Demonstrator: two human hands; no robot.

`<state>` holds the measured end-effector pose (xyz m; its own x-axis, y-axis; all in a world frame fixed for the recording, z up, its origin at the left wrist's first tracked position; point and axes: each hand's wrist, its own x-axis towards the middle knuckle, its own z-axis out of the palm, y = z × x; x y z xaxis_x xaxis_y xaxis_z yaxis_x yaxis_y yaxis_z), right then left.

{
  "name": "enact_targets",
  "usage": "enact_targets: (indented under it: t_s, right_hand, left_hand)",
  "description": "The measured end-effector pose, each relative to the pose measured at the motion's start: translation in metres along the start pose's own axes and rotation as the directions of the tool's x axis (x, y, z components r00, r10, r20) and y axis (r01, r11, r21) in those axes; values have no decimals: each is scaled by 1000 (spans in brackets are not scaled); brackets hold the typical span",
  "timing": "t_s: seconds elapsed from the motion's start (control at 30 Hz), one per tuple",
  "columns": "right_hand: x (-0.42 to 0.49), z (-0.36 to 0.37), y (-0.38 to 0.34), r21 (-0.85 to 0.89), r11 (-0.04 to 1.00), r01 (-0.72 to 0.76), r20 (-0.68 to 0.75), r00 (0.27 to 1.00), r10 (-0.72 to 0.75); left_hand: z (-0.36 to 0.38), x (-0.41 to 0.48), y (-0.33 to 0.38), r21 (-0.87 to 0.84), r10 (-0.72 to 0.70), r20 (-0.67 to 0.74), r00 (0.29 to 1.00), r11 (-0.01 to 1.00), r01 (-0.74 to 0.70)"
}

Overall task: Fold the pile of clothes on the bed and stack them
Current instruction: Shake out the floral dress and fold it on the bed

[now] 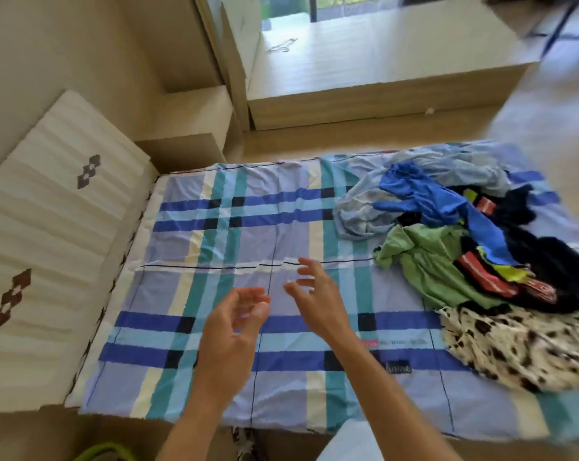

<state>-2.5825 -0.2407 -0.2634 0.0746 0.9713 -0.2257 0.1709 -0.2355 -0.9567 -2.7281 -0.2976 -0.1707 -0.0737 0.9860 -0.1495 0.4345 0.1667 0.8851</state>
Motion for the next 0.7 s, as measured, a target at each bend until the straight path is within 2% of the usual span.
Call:
enact_targets:
  t_s: [0.07,0.13,0.3,0.43,0.57,0.7]
  right_hand:
    - [-1,4,7,-9,998,-60,-100,993,59]
    - [-8,6,4,-18,995,-98,-167,981,94]
    - [-12,-6,9,-110,983,-149,-249,961,118]
    - [-12,-17,45,-156,969,-189,-293,946,138]
    - [-12,-6,101,-183,944,-273,-278,936,217]
    - [-4,14,153,-220,933,-285,-224,946,236]
  left_hand:
    - [-9,22,-13,18,25,134,991,999,-27]
    - [-21,39,-16,11,69,193,979,997,-73]
    - [-32,66,-25,-65,101,214,972,994,-89]
    - [-16,69,-75,-30,35,268,963,999,-28]
    - [10,61,-138,14,-83,305,949,997,82]
    - [37,61,-183,15,-94,324,941,995,94]
